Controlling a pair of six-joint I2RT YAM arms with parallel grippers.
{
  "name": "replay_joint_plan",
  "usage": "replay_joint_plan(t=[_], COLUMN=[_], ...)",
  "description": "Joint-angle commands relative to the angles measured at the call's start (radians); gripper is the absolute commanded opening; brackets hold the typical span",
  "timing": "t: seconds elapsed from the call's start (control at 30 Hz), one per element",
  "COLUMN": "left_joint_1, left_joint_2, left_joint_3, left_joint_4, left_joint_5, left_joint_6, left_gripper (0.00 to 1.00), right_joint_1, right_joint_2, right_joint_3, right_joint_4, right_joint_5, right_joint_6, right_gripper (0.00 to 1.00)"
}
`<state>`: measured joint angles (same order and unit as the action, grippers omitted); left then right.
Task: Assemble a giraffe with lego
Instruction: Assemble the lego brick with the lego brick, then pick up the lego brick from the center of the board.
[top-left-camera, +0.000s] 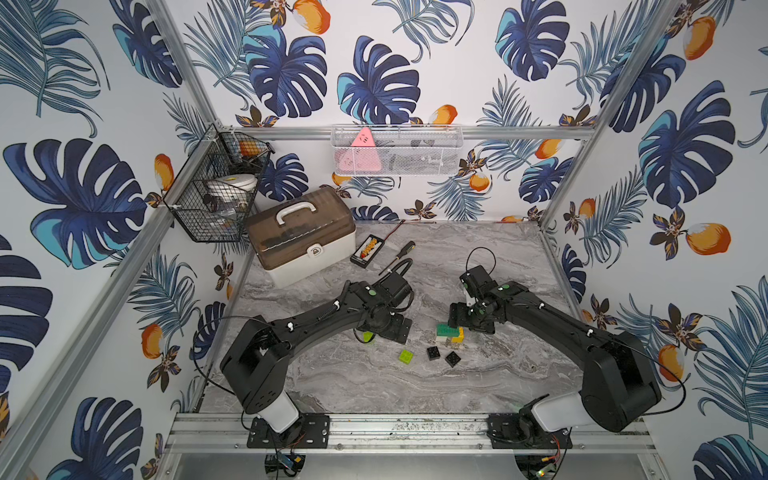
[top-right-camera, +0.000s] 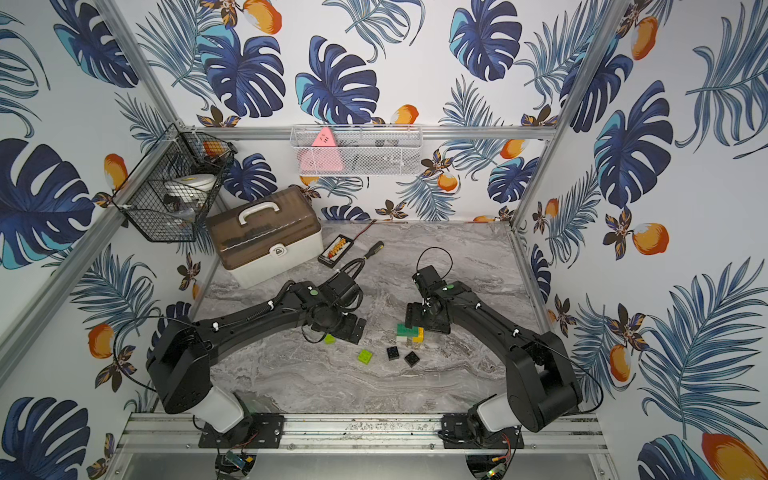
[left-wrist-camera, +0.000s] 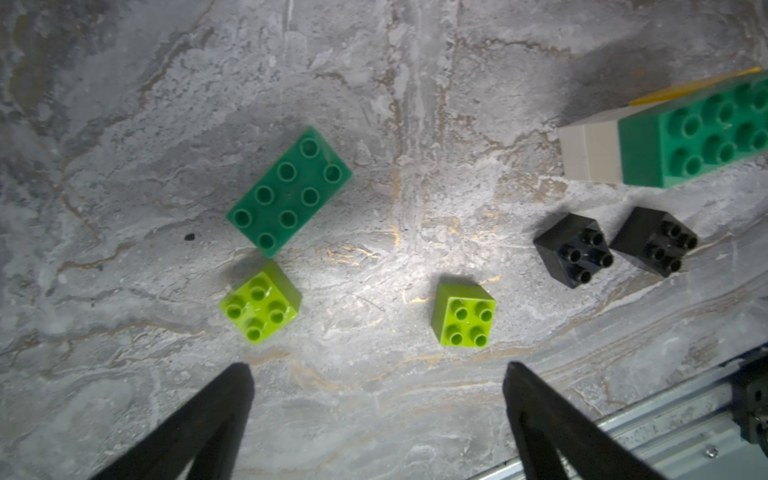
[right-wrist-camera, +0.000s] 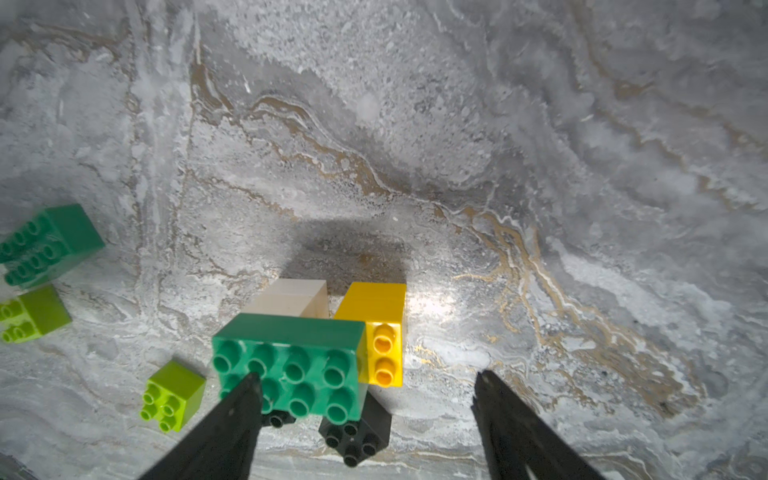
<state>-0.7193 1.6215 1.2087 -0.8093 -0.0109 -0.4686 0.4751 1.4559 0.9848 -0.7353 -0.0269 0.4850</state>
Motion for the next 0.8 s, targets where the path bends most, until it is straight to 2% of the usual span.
replay_joint_plan(t=[0.0,0.23,0.57,0.63,0.77], left_joint_1=[0.038,0.116,0.127,0.127,0.125], left_joint_2=[0.006,0.047,0.118,0.120,0.133], left_joint_3=[0.002,-0.056,-0.090,-0.100,-0.098], left_joint_4=[-0.062,-0.064,0.007,0.019,0.039], left_joint_5=[-0.047,-0.069,-0.056,-0.068,-0.069], left_joint_6=[0.021,-0.002,-0.106,-0.130,-0.153], left_gripper=[0.99,0.98,0.95,0.90,0.70], right_joint_1=[-0.001,-0.001,0.013,0.013,0.011], right_joint_2=[-0.016,-0.077,-0.050,-0.042,-0.031], right_joint_3=[0.022,-0.011,-0.005,0.011,0.022], right_joint_4=[-0.034,-0.043,-0.019,-0.030,-0.040], right_joint_5=[0.006,-0.024,-0.043,-0.036,-0.028], right_joint_6=[0.005,0.017,0.012,-0.005,-0.030], right_gripper=[0.82,0.83,1.00,1.00,1.00])
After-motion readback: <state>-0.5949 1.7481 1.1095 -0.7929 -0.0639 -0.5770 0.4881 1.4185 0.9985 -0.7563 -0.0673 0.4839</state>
